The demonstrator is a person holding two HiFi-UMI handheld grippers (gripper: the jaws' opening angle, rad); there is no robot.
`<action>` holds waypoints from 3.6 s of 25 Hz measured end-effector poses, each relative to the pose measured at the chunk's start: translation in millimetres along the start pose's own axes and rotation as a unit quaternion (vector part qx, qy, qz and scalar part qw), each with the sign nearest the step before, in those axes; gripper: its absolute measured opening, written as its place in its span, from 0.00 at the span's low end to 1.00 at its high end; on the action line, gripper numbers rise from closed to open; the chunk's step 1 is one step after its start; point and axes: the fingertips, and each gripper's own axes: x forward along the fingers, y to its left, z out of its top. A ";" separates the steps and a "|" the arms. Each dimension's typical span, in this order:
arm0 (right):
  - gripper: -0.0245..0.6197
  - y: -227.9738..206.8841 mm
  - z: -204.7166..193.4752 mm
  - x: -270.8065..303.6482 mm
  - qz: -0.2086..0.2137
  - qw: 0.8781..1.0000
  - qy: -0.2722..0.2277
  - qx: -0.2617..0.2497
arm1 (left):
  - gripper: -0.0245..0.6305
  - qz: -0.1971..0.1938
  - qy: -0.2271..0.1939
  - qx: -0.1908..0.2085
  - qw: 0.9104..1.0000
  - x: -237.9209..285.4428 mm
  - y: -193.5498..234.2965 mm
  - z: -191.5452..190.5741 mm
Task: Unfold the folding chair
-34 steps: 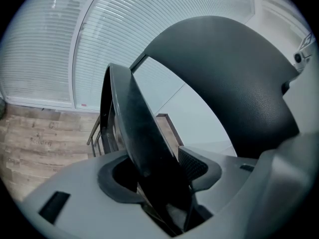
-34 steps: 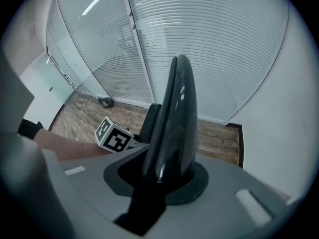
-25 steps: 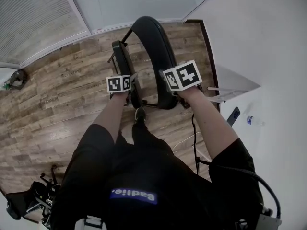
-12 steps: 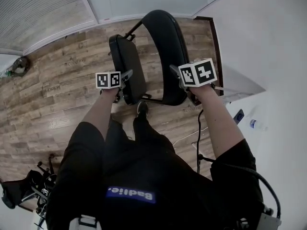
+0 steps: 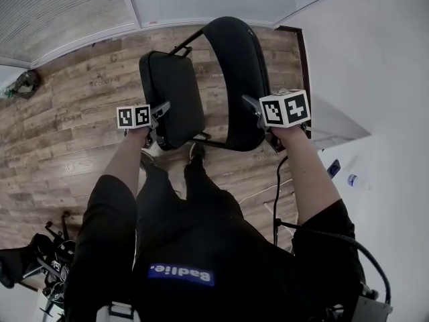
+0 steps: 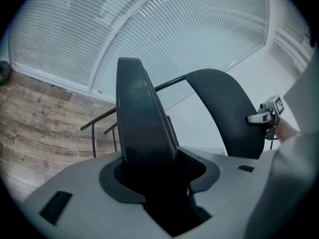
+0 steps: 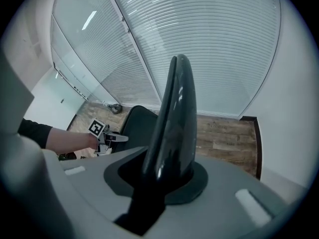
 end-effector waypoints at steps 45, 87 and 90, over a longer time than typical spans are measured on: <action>0.16 -34.9 -38.5 124.4 0.153 0.986 -0.038 0.060 | 0.41 -0.101 -0.057 -0.111 0.987 -45.9 267.0 -61.4; 0.17 128.0 -19.1 186.6 0.071 0.997 -0.003 0.002 | 0.61 -0.018 -0.103 -0.129 0.986 -93.5 424.7 -94.1; 0.17 127.8 -19.6 187.3 0.075 0.997 -0.003 0.001 | 0.61 0.013 -0.105 -0.138 0.985 -109.0 432.6 -95.7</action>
